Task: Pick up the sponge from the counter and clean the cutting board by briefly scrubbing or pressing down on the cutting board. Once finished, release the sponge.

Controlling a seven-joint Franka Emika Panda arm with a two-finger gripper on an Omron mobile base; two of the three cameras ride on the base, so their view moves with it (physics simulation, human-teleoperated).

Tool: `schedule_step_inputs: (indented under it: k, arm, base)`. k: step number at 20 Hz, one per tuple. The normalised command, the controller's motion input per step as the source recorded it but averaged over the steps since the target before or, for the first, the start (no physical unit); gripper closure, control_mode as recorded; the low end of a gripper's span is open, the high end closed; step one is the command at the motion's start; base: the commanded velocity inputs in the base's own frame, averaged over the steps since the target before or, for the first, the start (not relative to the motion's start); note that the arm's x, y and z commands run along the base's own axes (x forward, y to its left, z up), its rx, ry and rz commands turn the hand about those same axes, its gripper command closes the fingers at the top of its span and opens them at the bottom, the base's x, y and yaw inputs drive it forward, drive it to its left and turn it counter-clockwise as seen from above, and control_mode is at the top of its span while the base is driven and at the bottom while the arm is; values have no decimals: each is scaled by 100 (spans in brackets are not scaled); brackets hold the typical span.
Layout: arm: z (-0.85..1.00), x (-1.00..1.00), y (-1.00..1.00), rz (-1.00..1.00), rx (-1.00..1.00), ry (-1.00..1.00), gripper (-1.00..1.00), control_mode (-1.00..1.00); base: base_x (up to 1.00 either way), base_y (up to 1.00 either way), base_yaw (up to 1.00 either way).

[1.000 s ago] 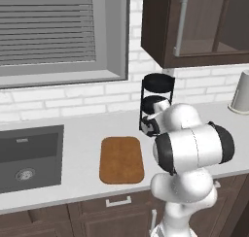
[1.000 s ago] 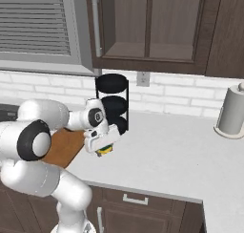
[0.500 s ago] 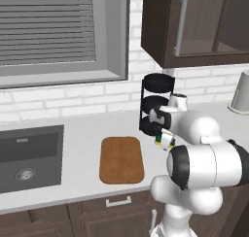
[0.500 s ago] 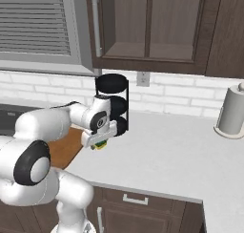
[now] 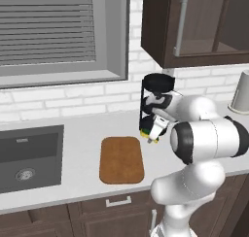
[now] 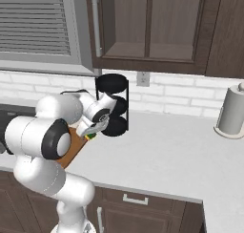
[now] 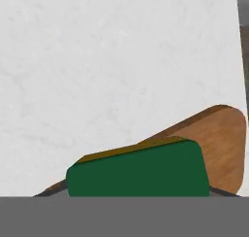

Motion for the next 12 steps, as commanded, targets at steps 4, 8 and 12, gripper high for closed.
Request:
schedule_step_inputs:
  k: [4,8,12]
  arm:
    - [-30,-2,100,-2,8,-9,100,-100]
    - [-40,1,66,-1,11,0,100,-100]
    - [-54,-21,15,0,12,2,100,-100]
  base:
    - [0,0,0]
    - [0,0,0]
    - [0,0,0]
